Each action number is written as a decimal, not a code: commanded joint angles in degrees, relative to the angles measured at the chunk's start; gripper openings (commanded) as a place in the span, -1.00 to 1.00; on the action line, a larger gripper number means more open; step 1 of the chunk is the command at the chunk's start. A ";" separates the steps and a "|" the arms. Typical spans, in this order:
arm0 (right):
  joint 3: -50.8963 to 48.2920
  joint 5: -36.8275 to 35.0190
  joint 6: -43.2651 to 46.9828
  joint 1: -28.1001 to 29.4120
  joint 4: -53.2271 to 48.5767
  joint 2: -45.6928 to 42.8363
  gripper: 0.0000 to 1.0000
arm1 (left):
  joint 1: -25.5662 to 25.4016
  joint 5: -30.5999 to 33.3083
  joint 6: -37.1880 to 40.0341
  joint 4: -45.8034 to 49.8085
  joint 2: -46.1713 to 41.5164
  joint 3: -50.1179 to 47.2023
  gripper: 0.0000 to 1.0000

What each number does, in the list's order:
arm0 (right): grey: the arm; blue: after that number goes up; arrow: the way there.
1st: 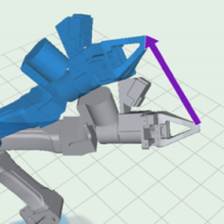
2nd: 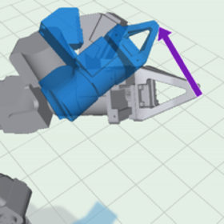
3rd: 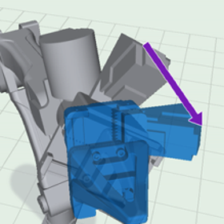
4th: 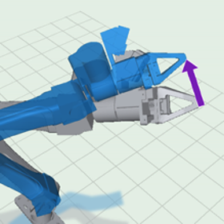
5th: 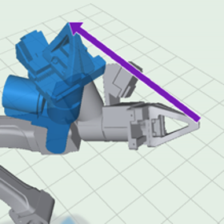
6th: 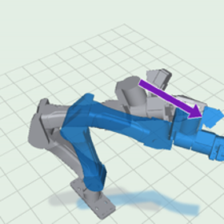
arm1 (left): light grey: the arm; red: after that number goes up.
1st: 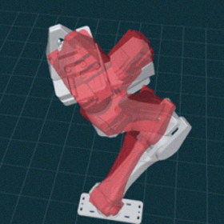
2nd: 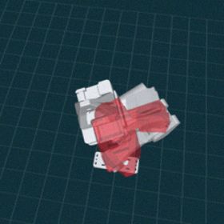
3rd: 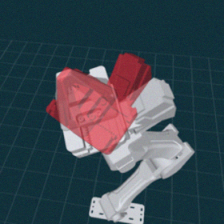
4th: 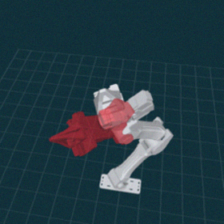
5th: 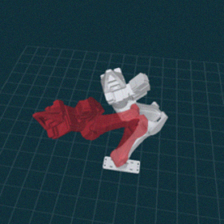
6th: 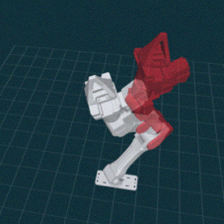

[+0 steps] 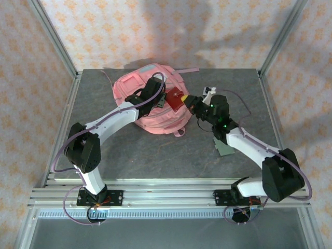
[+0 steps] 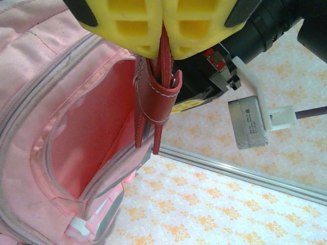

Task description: Pack books, pencil case, and school supplies into a backpack

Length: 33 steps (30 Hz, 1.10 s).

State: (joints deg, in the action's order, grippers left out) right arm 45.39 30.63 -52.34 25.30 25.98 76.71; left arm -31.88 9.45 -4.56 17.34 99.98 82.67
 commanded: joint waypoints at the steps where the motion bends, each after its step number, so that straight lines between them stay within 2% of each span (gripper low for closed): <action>1: -0.26 0.17 -0.30 -0.07 1.78 2.31 -1.00 | -0.73 -0.05 -2.19 -5.17 -4.79 0.38 -1.00; 5: 0.91 0.22 -0.75 -0.07 3.64 6.33 -1.00 | -0.73 -0.38 -2.90 -5.56 -5.65 0.43 -1.00; 14: 4.10 3.23 -5.00 0.27 15.21 14.79 -1.00 | -0.73 -2.52 -3.75 -5.21 -5.92 1.00 -1.00; 26: 22.38 2.52 -9.28 5.73 13.19 34.38 -1.00 | -0.82 -4.70 -6.53 -6.40 -5.89 0.80 -1.00; 29: 28.11 3.39 -8.84 7.44 9.96 38.59 -0.80 | -0.82 -4.88 -6.95 -6.53 -5.85 0.66 -1.00; 33: 28.49 1.07 -5.23 7.84 1.79 37.37 -0.28 | -0.82 -3.93 -6.95 -6.45 -5.60 0.34 -1.00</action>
State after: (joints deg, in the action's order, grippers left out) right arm 72.36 32.16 -59.61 31.92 31.46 115.04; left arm -31.40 6.72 -9.47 16.95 98.37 82.11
